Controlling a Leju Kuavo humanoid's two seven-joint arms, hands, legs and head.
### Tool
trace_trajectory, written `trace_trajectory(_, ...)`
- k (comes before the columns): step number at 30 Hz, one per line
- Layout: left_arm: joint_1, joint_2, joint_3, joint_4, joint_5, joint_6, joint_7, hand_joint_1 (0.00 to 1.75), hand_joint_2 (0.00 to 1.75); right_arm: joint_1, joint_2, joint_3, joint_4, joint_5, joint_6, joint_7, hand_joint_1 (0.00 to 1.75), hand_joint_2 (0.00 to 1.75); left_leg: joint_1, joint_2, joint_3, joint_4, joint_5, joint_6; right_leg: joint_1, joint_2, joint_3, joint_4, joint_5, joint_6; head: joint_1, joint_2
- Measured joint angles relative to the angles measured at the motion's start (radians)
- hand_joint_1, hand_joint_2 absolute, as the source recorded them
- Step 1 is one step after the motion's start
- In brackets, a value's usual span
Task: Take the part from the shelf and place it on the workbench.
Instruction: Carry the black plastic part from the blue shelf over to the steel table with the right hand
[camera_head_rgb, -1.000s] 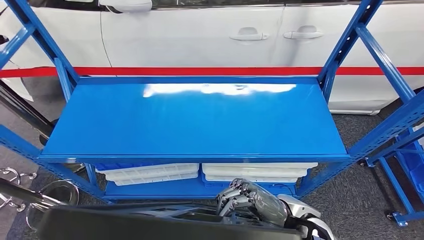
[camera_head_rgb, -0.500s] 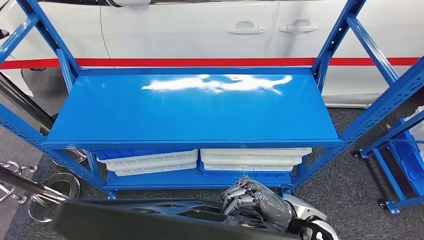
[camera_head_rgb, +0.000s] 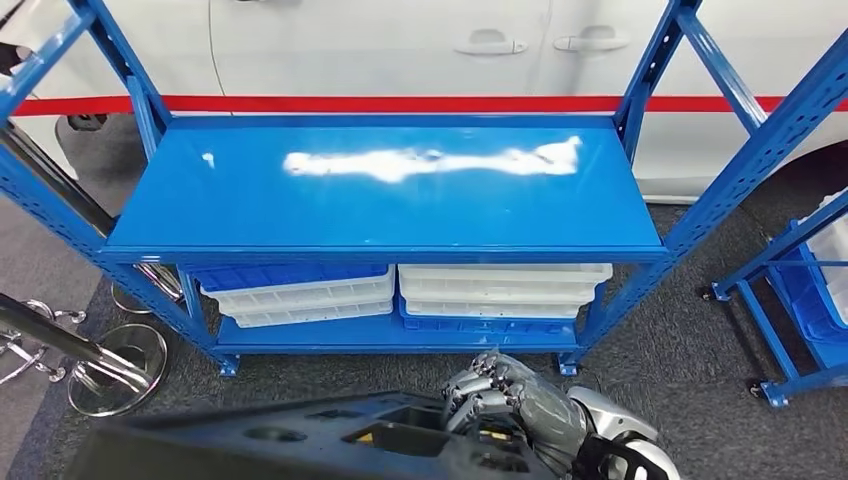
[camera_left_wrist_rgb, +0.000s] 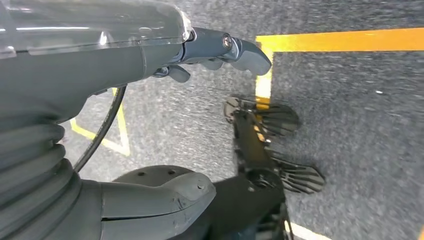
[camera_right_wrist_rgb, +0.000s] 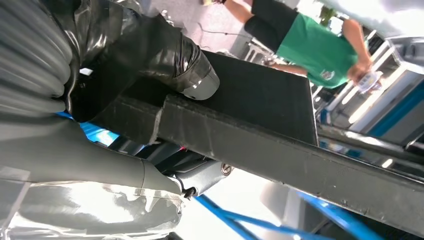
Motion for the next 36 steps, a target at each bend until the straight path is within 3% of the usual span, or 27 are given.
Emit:
trace_trajectory(2, -0.001, 0.0, -0.001, 0.0, 0.0, -0.002, -0.006, 0.0, 1.75, -0.006, -0.001, 0.0, -0.002, 0.006, -0.006, -0.004, 1.75, 1.75, 0.004, 0.002, -0.014, -0.006, 0.009, 0.012, -0.002, 0.002, -0.013, 0.008, -0.006, 0.012, 0.0, 0.0)
trace_trajectory(3, -0.002, 0.0, -0.002, 0.0, 0.0, -0.003, -0.008, 0.0, 1.75, -0.006, -0.002, 0.0, -0.004, 0.015, -0.014, -0.009, 1.75, 1.75, 0.006, 0.004, -0.024, -0.005, 0.017, 0.02, -0.003, 0.004, -0.024, 0.031, -0.034, 0.017, 0.001, 0.0)
trace_trajectory(6, -0.001, 0.0, -0.007, 0.0, -0.001, -0.003, -0.01, 0.0, 1.75, -0.005, -0.002, 0.0, -0.012, 0.058, -0.059, -0.033, 1.75, 1.75, 0.005, 0.011, -0.069, 0.014, 0.04, 0.036, -0.008, 0.008, -0.077, 0.207, -0.178, 0.027, 0.001, 0.0)
trace_trajectory(7, -0.001, 0.0, -0.01, 0.0, -0.002, -0.003, -0.01, 0.0, 1.75, -0.004, -0.001, 0.0, -0.014, 0.069, -0.072, -0.037, 1.75, 1.75, 0.004, 0.014, -0.085, 0.022, 0.046, 0.037, -0.009, 0.008, -0.089, 0.27, -0.199, 0.029, 0.001, 0.0)
trace_trajectory(8, -0.002, 0.001, -0.013, 0.0, -0.003, -0.003, -0.01, 0.0, 1.75, -0.005, -0.001, 0.001, -0.015, 0.074, -0.079, -0.039, 1.75, 1.75, 0.004, 0.018, -0.101, 0.029, 0.052, 0.038, -0.009, 0.008, -0.089, 0.309, -0.196, 0.03, 0.001, 0.0)
trace_trajectory(9, -0.002, 0.001, -0.016, 0.0, -0.004, -0.004, -0.01, 0.0, 1.75, -0.005, -0.001, 0.002, -0.016, 0.075, -0.082, -0.039, 1.75, 1.75, 0.004, 0.023, -0.115, 0.035, 0.058, 0.037, -0.009, 0.007, -0.073, 0.313, -0.172, 0.03, 0.001, 0.0)
trace_trajectory(10, -0.002, 0.002, -0.017, 0.0, -0.005, -0.004, -0.011, 0.0, 1.75, -0.007, -0.001, 0.003, -0.016, 0.072, -0.083, -0.04, 1.75, 1.75, 0.003, 0.026, -0.125, 0.038, 0.064, 0.036, -0.008, 0.005, -0.039, 0.28, -0.14, 0.028, 0.001, 0.0)
trace_trajectory(11, -0.002, 0.002, -0.018, 0.0, -0.006, -0.004, -0.011, 0.0, 1.75, -0.008, -0.001, 0.004, -0.016, 0.067, -0.083, -0.041, 1.75, 1.75, 0.003, 0.031, -0.133, 0.04, 0.07, 0.033, -0.006, -0.004, 0.01, 0.217, -0.115, 0.022, 0.001, 0.0)
trace_trajectory(13, -0.002, 0.002, -0.019, 0.0, -0.007, -0.004, -0.013, 0.0, 1.75, -0.015, -0.001, 0.006, -0.018, 0.057, -0.08, -0.045, 1.75, 1.75, 0.001, 0.04, -0.14, 0.042, 0.081, 0.025, 0.002, -0.029, 0.112, 0.065, -0.11, 0.007, 0.001, 0.0)
trace_trajectory(15, -0.002, 0.003, -0.021, 0.0, -0.007, -0.005, -0.016, 0.0, 1.75, -0.023, -0.001, 0.007, -0.022, 0.049, -0.076, -0.049, 1.75, 1.75, 0.0, 0.053, -0.145, 0.042, 0.093, 0.013, 0.009, -0.036, 0.151, -0.01, -0.124, -0.004, 0.001, 0.0)
trace_trajectory(17, -0.002, 0.006, -0.023, 0.001, -0.006, -0.006, -0.021, 0.0, 1.75, -0.027, -0.001, 0.008, -0.024, 0.044, -0.071, -0.05, 1.75, 1.75, 0.0, 0.054, -0.155, 0.048, 0.089, 0.0, 0.004, -0.026, 0.14, -0.021, -0.113, -0.013, 0.001, 0.0)
trace_trajectory(18, -0.002, 0.008, -0.023, 0.001, -0.006, -0.008, -0.025, 0.0, 1.75, -0.028, -0.001, 0.008, -0.024, 0.042, -0.07, -0.05, 1.75, 1.75, -0.001, 0.044, -0.165, 0.067, 0.064, -0.005, 0.001, -0.024, 0.13, -0.024, -0.104, -0.021, 0.001, 0.0)
trace_trajectory(21, -0.003, 0.015, -0.025, 0.001, -0.006, -0.01, -0.032, 0.0, 1.75, -0.033, -0.002, 0.008, -0.023, 0.041, -0.068, -0.05, 1.75, 1.75, -0.001, 0.008, -0.214, 0.224, -0.071, -0.012, 0.001, -0.017, 0.085, -0.015, -0.076, -0.037, 0.0, 0.0)
trace_trajectory(22, -0.002, 0.016, -0.025, 0.001, -0.006, -0.011, -0.033, 0.0, 1.75, -0.033, -0.002, 0.008, -0.023, 0.041, -0.065, -0.05, 1.75, 1.75, -0.001, 0.005, -0.226, 0.284, -0.096, -0.013, 0.003, -0.014, 0.069, -0.01, -0.068, -0.038, 0.001, 0.0)
trace_trajectory(23, -0.002, 0.018, -0.025, 0.001, -0.006, -0.011, -0.035, 0.0, 1.75, -0.034, -0.002, 0.008, -0.022, 0.039, -0.061, -0.05, 1.75, 1.75, -0.001, 0.004, -0.229, 0.324, -0.096, -0.013, 0.005, -0.012, 0.053, -0.004, -0.059, -0.038, 0.0, 0.0)
trace_trajectory(24, -0.002, 0.019, -0.025, 0.001, -0.006, -0.011, -0.037, 0.0, 1.75, -0.034, -0.003, 0.008, -0.022, 0.035, -0.055, -0.05, 1.75, 1.75, -0.001, 0.004, -0.218, 0.333, -0.073, -0.013, 0.006, -0.01, 0.037, 0.002, -0.051, -0.037, 0.001, 0.0)
trace_trajectory(25, -0.002, 0.02, -0.025, 0.001, -0.005, -0.011, -0.039, 0.0, 1.75, -0.034, -0.003, 0.008, -0.021, 0.029, -0.048, -0.049, 1.75, 1.75, -0.001, 0.004, -0.191, 0.309, -0.037, -0.011, 0.007, -0.008, 0.022, 0.006, -0.042, -0.035, 0.0, 0.0)
trace_trajectory(27, -0.003, 0.022, -0.025, 0.001, -0.003, -0.011, -0.041, 0.0, 1.75, -0.034, -0.003, 0.008, -0.021, 0.016, -0.038, -0.048, 1.75, 1.75, -0.003, 0.002, -0.096, 0.177, 0.008, -0.004, 0.008, -0.006, 0.003, 0.01, -0.024, -0.029, 0.0, 0.0)
trace_trajectory(29, -0.004, 0.024, -0.026, 0.001, -0.002, -0.011, -0.041, 0.0, 1.75, -0.035, -0.003, 0.008, -0.021, 0.007, -0.037, -0.047, 1.75, 1.75, -0.007, 0.0, -0.012, 0.043, -0.003, 0.004, 0.009, -0.006, -0.006, 0.012, -0.008, -0.021, 0.0, 0.0)
trace_trajectory(30, -0.004, 0.025, -0.026, 0.001, -0.001, -0.011, -0.041, 0.0, 1.75, -0.035, -0.003, 0.008, -0.021, 0.006, -0.04, -0.047, 1.75, 1.75, -0.01, -0.001, 0.004, 0.01, -0.011, 0.007, 0.009, -0.006, -0.01, 0.012, 0.001, -0.016, 0.0, 0.0)
trace_trajectory(32, -0.003, 0.025, -0.026, 0.001, 0.0, -0.01, -0.04, 0.0, 1.75, -0.033, -0.003, 0.008, -0.021, 0.008, -0.052, -0.048, 1.75, 1.75, -0.008, 0.001, -0.008, 0.001, -0.001, 0.019, 0.007, -0.003, -0.02, 0.016, 0.008, -0.004, 0.001, 0.0)
trace_trajectory(33, -0.003, 0.024, -0.026, 0.001, 0.0, -0.01, -0.039, 0.0, 1.75, -0.031, -0.003, 0.008, -0.021, 0.011, -0.06, -0.047, 1.75, 1.75, -0.006, 0.004, -0.019, 0.001, 0.009, 0.028, 0.006, 0.0, -0.03, 0.03, -0.012, 0.002, 0.001, 0.0)
trace_trajectory(34, -0.003, 0.023, -0.027, 0.001, 0.001, -0.01, -0.038, 0.0, 1.75, -0.029, -0.003, 0.008, -0.021, 0.016, -0.068, -0.046, 1.75, 1.75, -0.004, 0.008, -0.032, 0.0, 0.022, 0.036, 0.004, 0.004, -0.044, 0.061, -0.05, 0.007, 0.001, 0.0)
trace_trajectory(36, -0.004, 0.022, -0.027, 0.001, 0.004, -0.009, -0.037, 0.0, 1.75, -0.024, -0.003, 0.008, -0.021, 0.03, -0.079, -0.039, 1.75, 1.75, -0.003, 0.013, -0.062, 0.003, 0.045, 0.044, -0.003, 0.008, -0.078, 0.173, -0.155, 0.017, 0.001, 0.0)
